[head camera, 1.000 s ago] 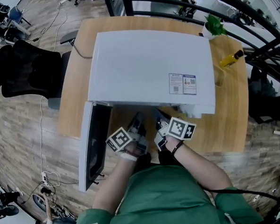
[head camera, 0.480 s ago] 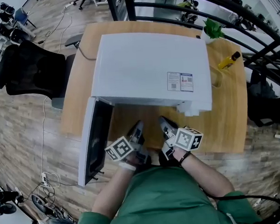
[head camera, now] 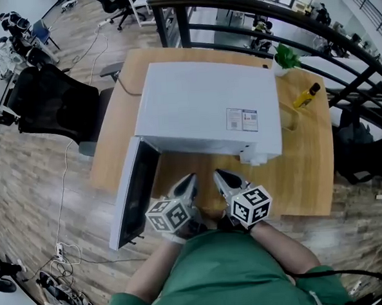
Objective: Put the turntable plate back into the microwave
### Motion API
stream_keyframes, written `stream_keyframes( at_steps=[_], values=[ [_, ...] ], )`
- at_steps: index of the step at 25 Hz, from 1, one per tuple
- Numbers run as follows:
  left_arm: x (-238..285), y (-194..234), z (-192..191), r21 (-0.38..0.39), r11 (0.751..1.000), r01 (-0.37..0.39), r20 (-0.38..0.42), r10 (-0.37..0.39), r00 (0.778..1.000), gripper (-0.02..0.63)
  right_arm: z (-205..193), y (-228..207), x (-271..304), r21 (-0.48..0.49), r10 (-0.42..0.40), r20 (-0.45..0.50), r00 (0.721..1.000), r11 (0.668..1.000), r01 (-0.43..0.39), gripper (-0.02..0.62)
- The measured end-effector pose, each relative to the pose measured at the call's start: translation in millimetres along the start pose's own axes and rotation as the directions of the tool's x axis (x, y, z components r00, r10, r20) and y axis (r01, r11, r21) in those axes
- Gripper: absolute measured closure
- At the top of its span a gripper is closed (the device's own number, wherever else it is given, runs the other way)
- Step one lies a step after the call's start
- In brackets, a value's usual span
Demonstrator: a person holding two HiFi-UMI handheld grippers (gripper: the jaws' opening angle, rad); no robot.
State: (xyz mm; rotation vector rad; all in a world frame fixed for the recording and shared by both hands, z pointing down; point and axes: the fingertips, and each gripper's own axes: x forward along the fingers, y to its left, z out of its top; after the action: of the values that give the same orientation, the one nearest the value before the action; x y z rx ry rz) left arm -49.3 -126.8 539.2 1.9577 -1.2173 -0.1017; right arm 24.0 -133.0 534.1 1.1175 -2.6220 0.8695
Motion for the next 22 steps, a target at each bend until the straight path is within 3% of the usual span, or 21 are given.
stream_keyframes(
  at_steps=[5, 10, 16, 19, 22],
  values=[
    [-6, -19, 19, 0.089, 0.996, -0.008, 0.030, 0.005, 1.000, 0.589, 18, 13, -12, -0.045, 0.013, 0.025, 1.000, 0.999, -0.012, 0.589],
    [-6, -41, 40, 0.235, 0.972, -0.019, 0.054, 0.007, 0.999, 0.589, 58, 22, -26, -0.191, 0.002, 0.127, 0.992, 0.981, 0.022, 0.589],
    [-13, -70, 87, 0.424, 0.905, -0.032, 0.141, -0.031, 0.989, 0.589, 105, 39, -42, -0.368, 0.000, 0.234, 0.972, 0.926, 0.088, 0.591],
    [-20, -86, 110, 0.503, 0.863, -0.049, 0.188, -0.053, 0.981, 0.589, 126, 41, -52, -0.405, -0.011, 0.288, 0.957, 0.905, 0.132, 0.591],
    [-25, -103, 128, 0.582, 0.810, -0.075, 0.218, -0.066, 0.974, 0.589, 147, 41, -63, -0.387, -0.011, 0.341, 0.940, 0.910, 0.151, 0.591]
  ],
)
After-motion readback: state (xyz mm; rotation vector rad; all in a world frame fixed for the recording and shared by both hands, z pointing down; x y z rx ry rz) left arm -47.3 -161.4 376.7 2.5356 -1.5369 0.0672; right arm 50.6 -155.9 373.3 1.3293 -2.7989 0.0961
